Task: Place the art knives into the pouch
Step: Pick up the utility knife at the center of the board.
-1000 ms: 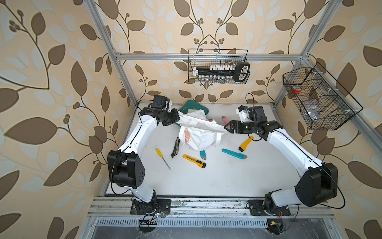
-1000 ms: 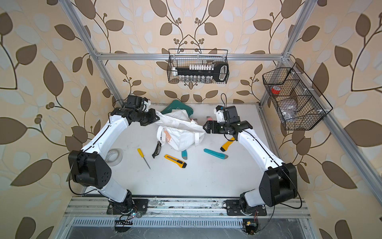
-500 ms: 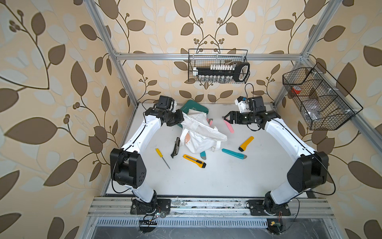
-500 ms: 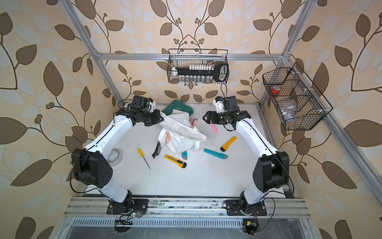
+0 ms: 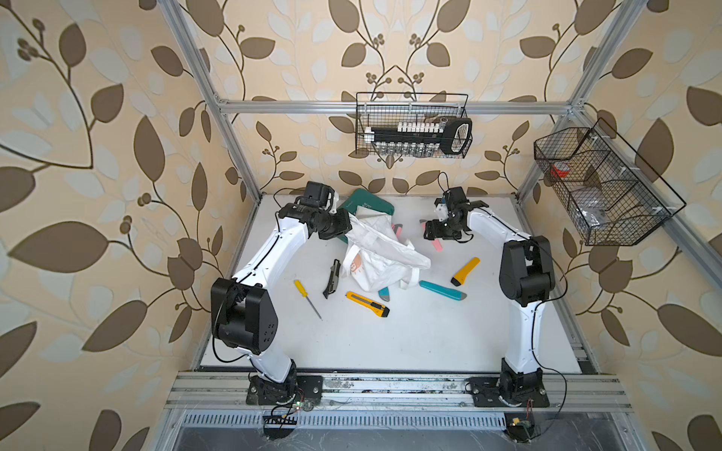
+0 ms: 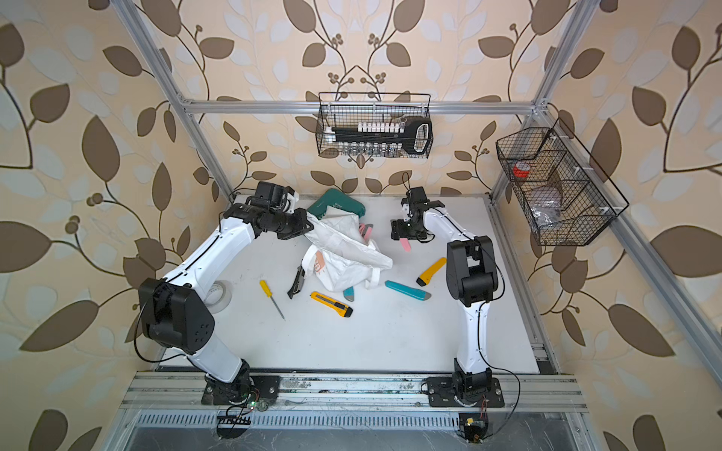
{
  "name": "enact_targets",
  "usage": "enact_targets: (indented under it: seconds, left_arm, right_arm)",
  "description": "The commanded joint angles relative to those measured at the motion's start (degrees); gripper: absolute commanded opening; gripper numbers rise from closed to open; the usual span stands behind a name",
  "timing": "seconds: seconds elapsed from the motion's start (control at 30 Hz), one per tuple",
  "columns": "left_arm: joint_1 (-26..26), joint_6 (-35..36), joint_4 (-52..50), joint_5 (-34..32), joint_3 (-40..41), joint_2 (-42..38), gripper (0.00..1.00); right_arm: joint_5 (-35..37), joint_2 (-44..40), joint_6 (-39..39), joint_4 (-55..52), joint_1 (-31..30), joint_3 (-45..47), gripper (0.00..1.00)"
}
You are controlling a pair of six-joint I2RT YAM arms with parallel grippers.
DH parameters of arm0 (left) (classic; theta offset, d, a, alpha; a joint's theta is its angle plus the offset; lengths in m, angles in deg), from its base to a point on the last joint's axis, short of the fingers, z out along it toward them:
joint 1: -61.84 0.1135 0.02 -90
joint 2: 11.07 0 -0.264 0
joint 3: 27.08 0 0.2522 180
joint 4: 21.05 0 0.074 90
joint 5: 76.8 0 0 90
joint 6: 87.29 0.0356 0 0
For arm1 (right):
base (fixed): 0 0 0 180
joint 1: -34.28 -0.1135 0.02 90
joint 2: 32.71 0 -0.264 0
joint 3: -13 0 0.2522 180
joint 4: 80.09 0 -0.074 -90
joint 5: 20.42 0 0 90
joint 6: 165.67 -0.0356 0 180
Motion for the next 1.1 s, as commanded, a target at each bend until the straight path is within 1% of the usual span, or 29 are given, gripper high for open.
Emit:
enact_targets:
  seconds: [0.0,0.17,0.37,0.47,0.63,0.7,0.77,0.83,0.9,0.97,1.07]
  left_arm:
    - [-1.1,0.8,0.8,0.9,-0.3,0.2,0.0]
    - [-1.6,0.9,1.1,0.9,-0.1,0.1,0.0]
    - [-1.8,0.9,1.2,0.8,0.1,-0.1,0.0]
    - [-1.8,0.9,1.2,0.7,0.2,-0.1,0.0]
    - [-1.9,0.9,1.3,0.8,0.5,-0.1,0.0]
    - [-1.9,0.9,1.3,0.8,0.5,-0.2,0.0]
    - [-1.9,1.0,1.3,0.9,0.5,-0.2,0.0]
    - [-1.9,0.9,1.4,1.0,0.5,-0.1,0.0]
    - [-2.0,1.0,1.4,1.0,0.5,-0.1,0.0]
    - [-2.1,1.0,1.3,1.0,0.5,-0.1,0.0]
    - [-2.3,1.0,1.2,0.7,0.5,0.1,0.0]
  right_arm:
    - [3.8,3.2,2.6,-1.9,0.2,-2.4,0.76]
    - [3.9,6.2,3.7,-0.1,0.2,-3.4,0.7]
    - [4.5,10.1,3.5,-1.7,-0.1,-6.5,0.63]
    - [6.4,11.3,3.4,-3.4,-0.8,-7.4,0.52]
    - [10.6,11.9,4.2,-5.5,-2.3,-6.7,0.44]
    - [12.0,11.6,4.5,-5.9,-2.8,-6.0,0.41]
    - [12.3,11.2,5.0,-6.1,-3.2,-5.4,0.31]
    - [11.3,10.8,5.2,-6.8,-3.5,-5.3,0.23]
    - [10.3,9.7,5.2,-6.8,-3.4,-4.4,0.22]
    - [9.8,7.8,4.8,-6.1,-3.4,-2.6,0.16]
    - [9.1,3.2,4.0,-5.6,-3.5,0.5,0.15]
